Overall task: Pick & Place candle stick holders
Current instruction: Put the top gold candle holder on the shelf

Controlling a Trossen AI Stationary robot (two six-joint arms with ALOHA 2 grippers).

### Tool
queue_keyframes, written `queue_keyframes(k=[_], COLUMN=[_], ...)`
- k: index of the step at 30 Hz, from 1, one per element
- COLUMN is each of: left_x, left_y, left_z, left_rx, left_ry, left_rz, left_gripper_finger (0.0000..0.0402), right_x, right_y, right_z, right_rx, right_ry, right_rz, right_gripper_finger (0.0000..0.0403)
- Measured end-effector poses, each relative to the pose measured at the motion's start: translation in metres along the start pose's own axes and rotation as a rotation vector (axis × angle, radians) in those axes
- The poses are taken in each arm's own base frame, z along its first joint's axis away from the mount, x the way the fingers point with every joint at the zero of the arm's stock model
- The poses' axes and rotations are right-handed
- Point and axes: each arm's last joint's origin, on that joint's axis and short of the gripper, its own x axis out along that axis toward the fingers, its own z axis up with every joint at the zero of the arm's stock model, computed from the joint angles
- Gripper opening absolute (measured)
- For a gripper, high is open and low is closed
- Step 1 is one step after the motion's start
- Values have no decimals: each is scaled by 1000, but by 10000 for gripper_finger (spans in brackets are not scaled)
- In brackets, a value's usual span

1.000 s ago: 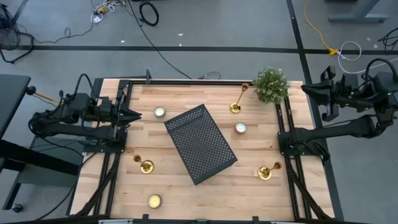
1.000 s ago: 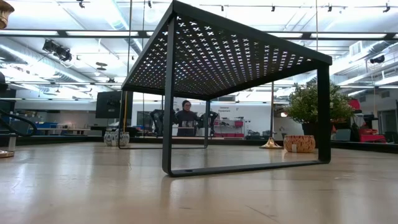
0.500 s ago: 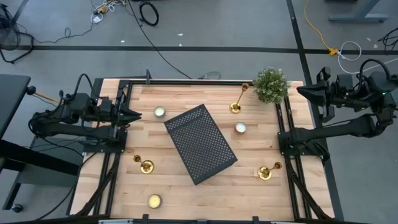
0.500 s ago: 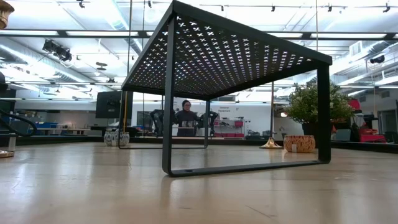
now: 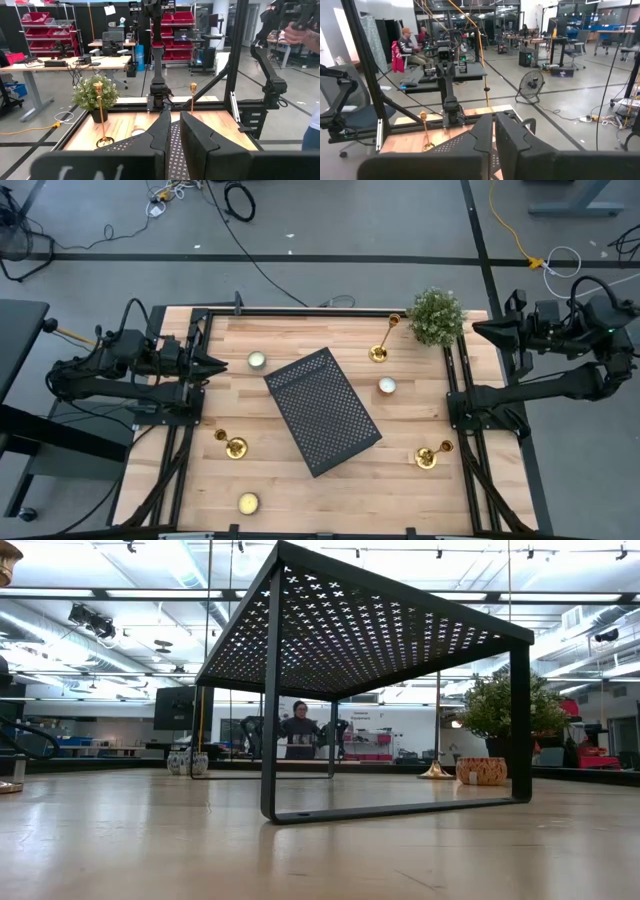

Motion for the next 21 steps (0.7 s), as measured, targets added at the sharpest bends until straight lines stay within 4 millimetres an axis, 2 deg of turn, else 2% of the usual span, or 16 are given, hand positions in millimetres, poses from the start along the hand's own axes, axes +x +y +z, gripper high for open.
queue_keyframes(k=[21], left_x=[0], left_y=[0], left_z=[0], left_rx=[0], left_ry=[0], left_rz=[0], left_gripper_finger=[46], right_x=[0], right_y=[0], right_z=[-1], right_rx=[-24], right_ry=[10], right_rz=[-2], right_gripper_finger=[24])
